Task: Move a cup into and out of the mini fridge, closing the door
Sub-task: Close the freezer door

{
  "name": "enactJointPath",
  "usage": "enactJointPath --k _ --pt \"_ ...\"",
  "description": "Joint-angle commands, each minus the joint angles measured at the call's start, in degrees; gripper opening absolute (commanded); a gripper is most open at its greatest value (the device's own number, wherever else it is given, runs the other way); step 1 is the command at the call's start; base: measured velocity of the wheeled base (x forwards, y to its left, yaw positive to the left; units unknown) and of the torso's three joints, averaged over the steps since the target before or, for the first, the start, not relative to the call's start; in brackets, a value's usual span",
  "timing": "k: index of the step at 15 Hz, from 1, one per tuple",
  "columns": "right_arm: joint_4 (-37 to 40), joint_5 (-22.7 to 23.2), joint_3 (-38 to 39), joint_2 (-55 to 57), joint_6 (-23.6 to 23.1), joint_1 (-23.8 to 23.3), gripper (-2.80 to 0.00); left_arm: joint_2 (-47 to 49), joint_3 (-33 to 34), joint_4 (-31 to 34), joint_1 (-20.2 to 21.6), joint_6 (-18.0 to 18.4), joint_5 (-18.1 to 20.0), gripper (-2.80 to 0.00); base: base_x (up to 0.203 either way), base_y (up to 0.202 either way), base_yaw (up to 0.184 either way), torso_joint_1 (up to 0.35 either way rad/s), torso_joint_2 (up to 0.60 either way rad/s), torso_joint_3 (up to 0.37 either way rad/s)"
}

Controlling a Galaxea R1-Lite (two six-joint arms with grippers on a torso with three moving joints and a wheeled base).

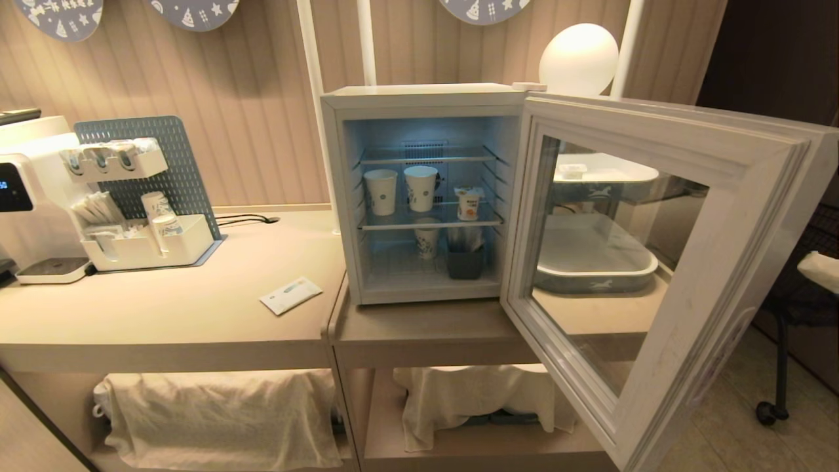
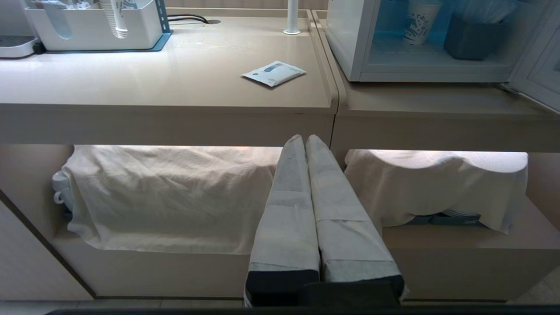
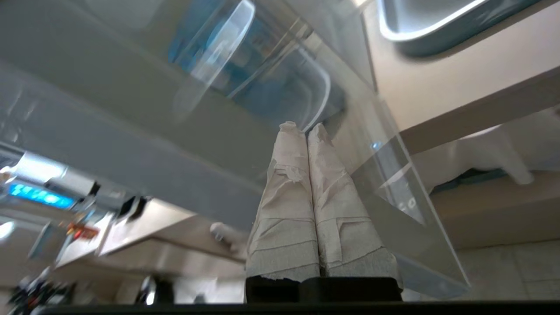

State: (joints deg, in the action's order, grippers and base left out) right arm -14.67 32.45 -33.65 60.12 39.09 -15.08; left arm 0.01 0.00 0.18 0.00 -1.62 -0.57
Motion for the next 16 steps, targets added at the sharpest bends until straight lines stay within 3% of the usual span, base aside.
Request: enactJointPath --k 1,5,10,16 --pt "-1.5 7.2 -2.1 11.4 1.1 -2.2 -2.80 0.1 0.1 0.0 0.0 0.0 0.0 -2.80 0.000 0.000 0.000 0.000 0.00 0.000" --pt "-4.5 12.2 -4.5 18.7 7.3 -1.4 -2.80 0.1 0.1 0.0 0.0 -0.3 0.0 -2.80 0.000 0.000 0.000 0.000 0.00 0.000" --pt "-8.5 11.7 -2.2 17.4 14.4 8.9 -2.80 0.1 0.1 0.0 0.1 -0.4 0.0 -2.80 0.000 0.000 0.000 0.000 0.00 0.000" --pt "-14.7 -0.3 -2.7 17.3 15.4 27.3 -2.80 0.0 0.1 0.0 0.0 -0.5 0.0 -2.80 0.000 0.000 0.000 0.000 0.00 0.000"
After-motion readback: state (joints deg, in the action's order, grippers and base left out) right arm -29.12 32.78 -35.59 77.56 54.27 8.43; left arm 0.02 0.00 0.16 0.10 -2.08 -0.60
